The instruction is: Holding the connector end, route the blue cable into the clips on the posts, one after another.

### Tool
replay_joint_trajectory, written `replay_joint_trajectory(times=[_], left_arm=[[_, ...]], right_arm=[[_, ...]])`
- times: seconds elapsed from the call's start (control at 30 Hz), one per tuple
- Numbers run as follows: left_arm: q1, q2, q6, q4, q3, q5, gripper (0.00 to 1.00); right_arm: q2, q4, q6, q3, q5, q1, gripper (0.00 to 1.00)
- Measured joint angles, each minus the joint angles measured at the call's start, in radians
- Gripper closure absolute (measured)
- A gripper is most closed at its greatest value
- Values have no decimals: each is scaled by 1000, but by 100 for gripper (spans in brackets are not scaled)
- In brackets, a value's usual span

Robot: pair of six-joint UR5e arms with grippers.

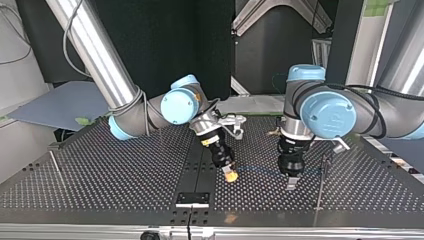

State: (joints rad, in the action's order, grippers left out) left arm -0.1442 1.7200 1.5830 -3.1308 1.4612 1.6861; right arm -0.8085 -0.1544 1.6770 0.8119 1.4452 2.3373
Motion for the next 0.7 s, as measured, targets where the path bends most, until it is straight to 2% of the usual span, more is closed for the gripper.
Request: replay_joint_trajectory(times=[0.23, 0.53, 0.57, 0.6, 0.67, 0.7], left_arm=[[4, 6, -1, 1, -1, 25, 0], [7, 6, -4, 11, -1, 24, 0], [7, 6, -4, 11, -1, 24, 26], [7, 6, -4, 12, -1, 24, 26], [9, 6, -6, 12, -1, 26, 64], [9, 6, -6, 13, -1, 28, 64]], right_arm=[[0, 1, -1, 0, 0, -3, 100], [1, 1, -2, 0, 0, -4, 100], [1, 1, -2, -1, 0, -5, 100], [1, 1, -2, 0, 0, -5, 100], [1, 2, -3, 0, 0, -5, 100], [0, 3, -3, 0, 0, -6, 100]])
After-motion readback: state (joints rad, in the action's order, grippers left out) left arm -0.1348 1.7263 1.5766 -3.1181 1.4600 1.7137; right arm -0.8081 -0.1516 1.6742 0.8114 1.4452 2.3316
